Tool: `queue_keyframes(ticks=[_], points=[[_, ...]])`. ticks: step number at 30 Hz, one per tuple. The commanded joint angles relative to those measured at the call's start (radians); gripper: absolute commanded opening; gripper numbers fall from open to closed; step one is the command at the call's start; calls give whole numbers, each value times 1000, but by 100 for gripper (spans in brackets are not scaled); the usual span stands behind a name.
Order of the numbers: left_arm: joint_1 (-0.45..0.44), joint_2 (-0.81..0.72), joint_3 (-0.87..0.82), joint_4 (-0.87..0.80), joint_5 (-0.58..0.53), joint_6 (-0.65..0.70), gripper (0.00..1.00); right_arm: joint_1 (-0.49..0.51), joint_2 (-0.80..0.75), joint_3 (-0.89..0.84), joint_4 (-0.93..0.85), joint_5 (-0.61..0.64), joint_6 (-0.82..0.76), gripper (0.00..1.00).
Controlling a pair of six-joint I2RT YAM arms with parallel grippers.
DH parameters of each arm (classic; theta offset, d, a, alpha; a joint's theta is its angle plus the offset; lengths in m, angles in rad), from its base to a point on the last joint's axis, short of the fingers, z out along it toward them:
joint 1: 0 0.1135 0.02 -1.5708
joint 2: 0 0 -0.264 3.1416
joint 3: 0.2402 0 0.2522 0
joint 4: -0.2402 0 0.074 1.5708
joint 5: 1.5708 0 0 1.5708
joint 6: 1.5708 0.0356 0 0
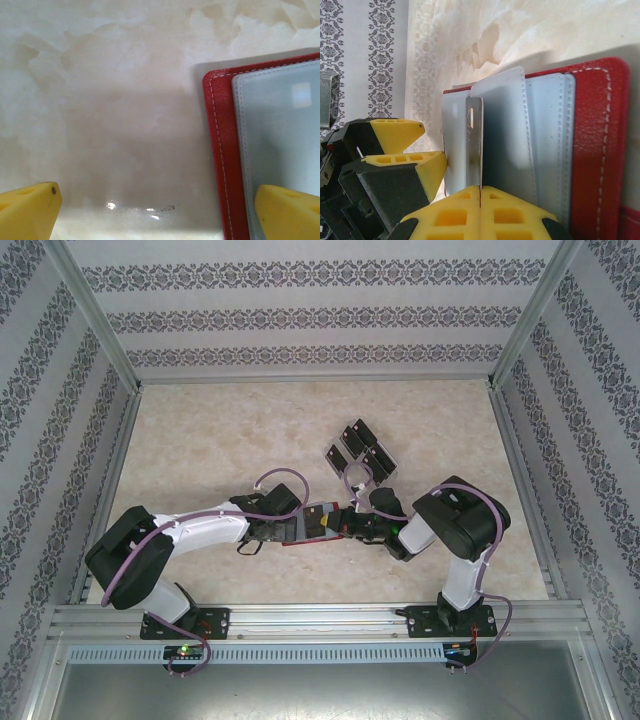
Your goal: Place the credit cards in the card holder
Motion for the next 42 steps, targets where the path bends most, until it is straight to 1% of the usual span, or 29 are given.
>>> queue_keyframes(ticks=[1,21,26,28,30,34,35,37,42], points=[[-8,-1,-24,-32,-16,-8,100,6,29,17,-53,-9,-11,0],[-7,-4,-28,-27,-12,-6,100,66,61,73,-124,10,-14,0],[-7,-3,-28,-27,-12,-9,100,65,49,79,-143,6,-12,0],[-8,-4,-28,-29,-12,-9,100,60,23,76,-160,2,-11,10],[-8,-5,-27,-31,-12,-9,100,53,-24,75,-205,5,-22,24],[-8,-7,-24,-36,-12,-8,100,30,-136,82,-327,11,-63,42],[-7,-8,-24,-36,-13,-7,100,25,-169,88,-391,20,-80,46],[-7,-8,-21,-39,-13,-8,100,18,-225,103,-489,35,-117,49],[-8,-22,-4,-57,-18,-1,100,7,-336,137,-714,101,-204,49]])
